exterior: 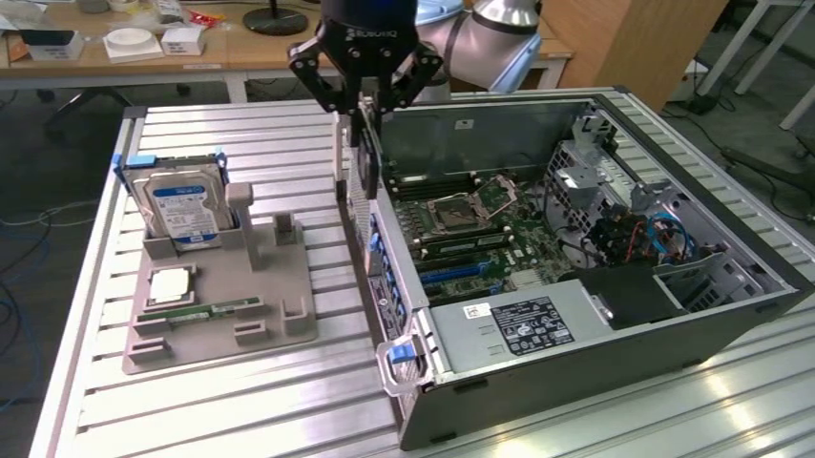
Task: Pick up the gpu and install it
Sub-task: 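Pick up the gpu and move the gpu toward the slot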
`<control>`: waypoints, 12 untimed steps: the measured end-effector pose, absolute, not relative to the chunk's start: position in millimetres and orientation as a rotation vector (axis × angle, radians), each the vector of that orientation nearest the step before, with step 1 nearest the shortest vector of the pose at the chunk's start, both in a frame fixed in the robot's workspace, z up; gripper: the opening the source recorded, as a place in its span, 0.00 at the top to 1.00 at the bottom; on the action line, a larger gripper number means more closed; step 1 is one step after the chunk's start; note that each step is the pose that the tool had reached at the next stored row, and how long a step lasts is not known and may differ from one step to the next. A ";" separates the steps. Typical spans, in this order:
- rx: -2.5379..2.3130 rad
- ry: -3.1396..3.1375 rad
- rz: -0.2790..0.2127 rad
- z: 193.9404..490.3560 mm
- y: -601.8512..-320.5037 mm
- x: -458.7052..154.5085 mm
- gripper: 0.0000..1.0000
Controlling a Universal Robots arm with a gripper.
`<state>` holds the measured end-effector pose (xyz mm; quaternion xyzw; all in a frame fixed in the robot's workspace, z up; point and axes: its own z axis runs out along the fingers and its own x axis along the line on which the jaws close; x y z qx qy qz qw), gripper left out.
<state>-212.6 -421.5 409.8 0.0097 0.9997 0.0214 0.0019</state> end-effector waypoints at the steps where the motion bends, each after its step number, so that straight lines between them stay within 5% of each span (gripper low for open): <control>1: 0.031 3.137 0.067 409.7 -421.5 -208.7 0.74; 12: 0.034 3.137 0.056 412.1 -421.5 -200.3 0.74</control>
